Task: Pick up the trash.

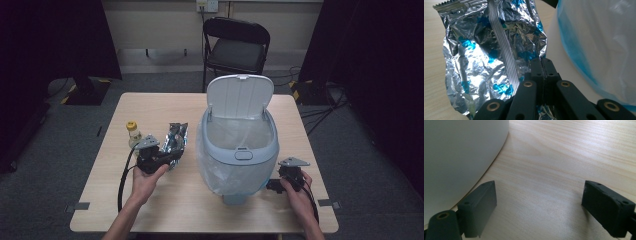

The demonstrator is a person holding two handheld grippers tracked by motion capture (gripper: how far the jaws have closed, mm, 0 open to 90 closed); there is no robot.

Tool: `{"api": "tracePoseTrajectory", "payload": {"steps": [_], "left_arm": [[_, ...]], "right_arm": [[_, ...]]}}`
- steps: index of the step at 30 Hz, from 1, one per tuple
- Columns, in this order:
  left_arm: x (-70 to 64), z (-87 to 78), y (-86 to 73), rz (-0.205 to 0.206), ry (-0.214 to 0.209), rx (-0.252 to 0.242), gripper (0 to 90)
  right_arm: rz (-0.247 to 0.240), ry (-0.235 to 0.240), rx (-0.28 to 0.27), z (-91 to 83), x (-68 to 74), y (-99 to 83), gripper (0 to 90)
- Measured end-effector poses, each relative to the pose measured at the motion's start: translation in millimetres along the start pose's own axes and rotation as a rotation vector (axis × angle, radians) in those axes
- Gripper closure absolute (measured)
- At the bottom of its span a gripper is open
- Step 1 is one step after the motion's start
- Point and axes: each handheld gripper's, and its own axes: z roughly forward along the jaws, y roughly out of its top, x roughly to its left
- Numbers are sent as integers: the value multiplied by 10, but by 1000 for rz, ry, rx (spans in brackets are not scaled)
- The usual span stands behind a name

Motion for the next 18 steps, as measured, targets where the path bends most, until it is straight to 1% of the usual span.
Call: {"api": "tracePoseTrajectory", "payload": {"steps": [5,6,7,10,18], "left_arm": [[-30,-97,65,14,3,-42,898],[-41,-118,77,22,12,-49,898],[-48,-131,85,22,6,-59,898],[-62,-174,112,28,8,-70,898],[-54,-309,191,41,14,-118,898]], "right_arm": [[-1,0,-1,0,-1,0,118],[-1,0,-1,0,-1,0,118],[-1,0,-1,0,-1,0,118],[-1,0,-1,0,-1,0,118],[-1,0,-1,0,-1,0,118]]}}
